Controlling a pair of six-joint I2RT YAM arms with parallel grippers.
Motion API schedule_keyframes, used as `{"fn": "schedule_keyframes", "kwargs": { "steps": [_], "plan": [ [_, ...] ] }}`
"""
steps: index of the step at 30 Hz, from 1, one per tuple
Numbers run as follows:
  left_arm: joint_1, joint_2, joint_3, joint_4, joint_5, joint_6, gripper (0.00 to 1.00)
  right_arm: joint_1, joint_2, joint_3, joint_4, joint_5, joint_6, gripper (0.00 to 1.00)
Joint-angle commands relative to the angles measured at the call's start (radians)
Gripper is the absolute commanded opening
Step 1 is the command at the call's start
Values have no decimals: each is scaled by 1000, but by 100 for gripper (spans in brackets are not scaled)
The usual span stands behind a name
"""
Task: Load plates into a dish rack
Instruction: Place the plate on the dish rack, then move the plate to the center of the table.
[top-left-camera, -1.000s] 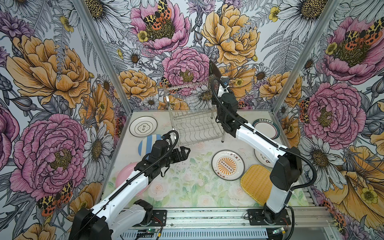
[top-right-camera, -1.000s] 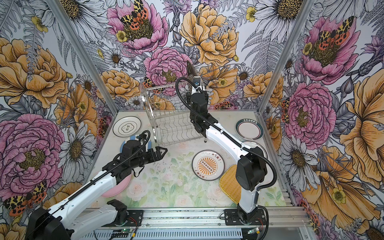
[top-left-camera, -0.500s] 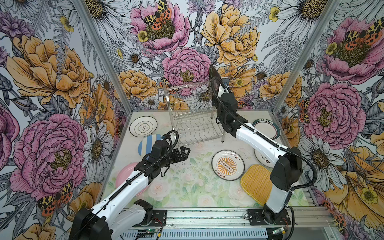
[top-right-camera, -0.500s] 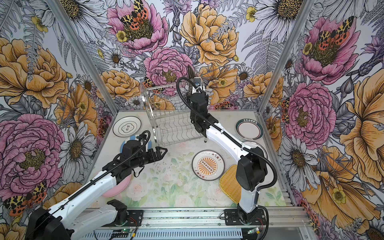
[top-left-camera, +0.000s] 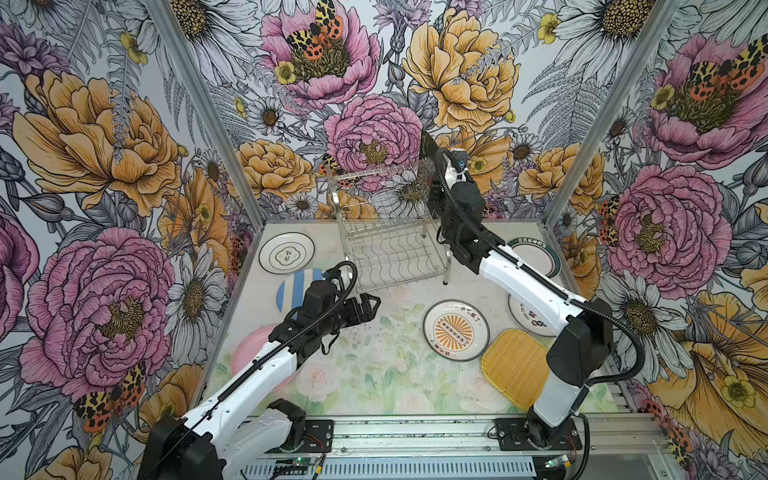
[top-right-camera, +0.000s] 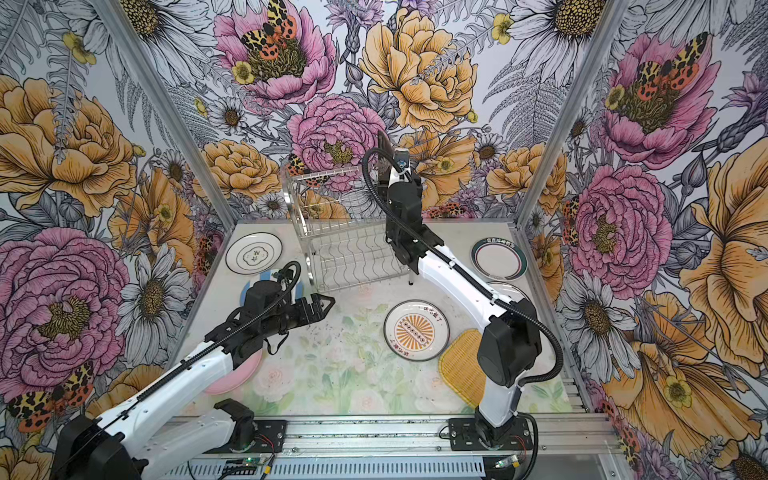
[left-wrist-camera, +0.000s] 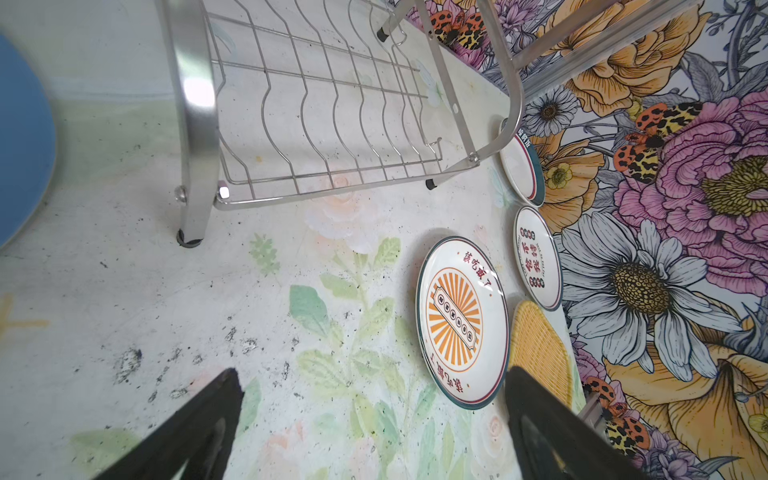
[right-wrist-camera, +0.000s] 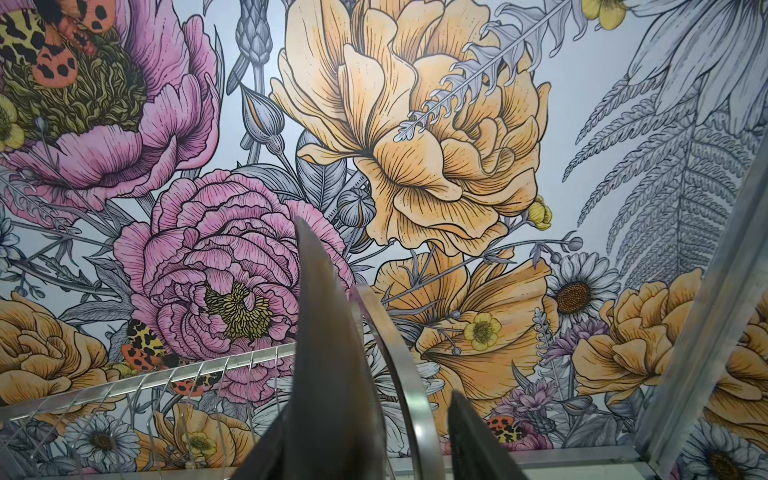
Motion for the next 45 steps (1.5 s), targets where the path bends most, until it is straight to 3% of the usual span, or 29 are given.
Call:
{"fn": "schedule_keyframes", "kwargs": {
  "steps": [1, 8, 15, 25, 31, 36, 45],
  "plan": [
    [1, -3, 1, 27, -14, 5, 99, -8, -64, 47, -67, -45, 19, 63],
    [-14, 23, 19, 29, -16, 12, 98, -8, -135, 57, -236, -116, 73, 77],
    [-37, 45, 34, 34, -23, 15, 99, -5, -276, -42, -357, -169, 156, 81],
    [-100, 42, -8, 93, -67, 20, 99, -32, -553, -366, -607, -261, 326, 82],
    [-131, 87, -14, 120, -56, 23, 99, -123, -656, -598, -668, -442, 460, 81],
    [-146, 130, -36, 173, -26, 8, 99, -198, -631, -740, -666, -575, 481, 82],
    [-152, 197, -75, 247, 31, -16, 99, -332, -424, -832, -647, -752, 397, 82]
  ]
}}
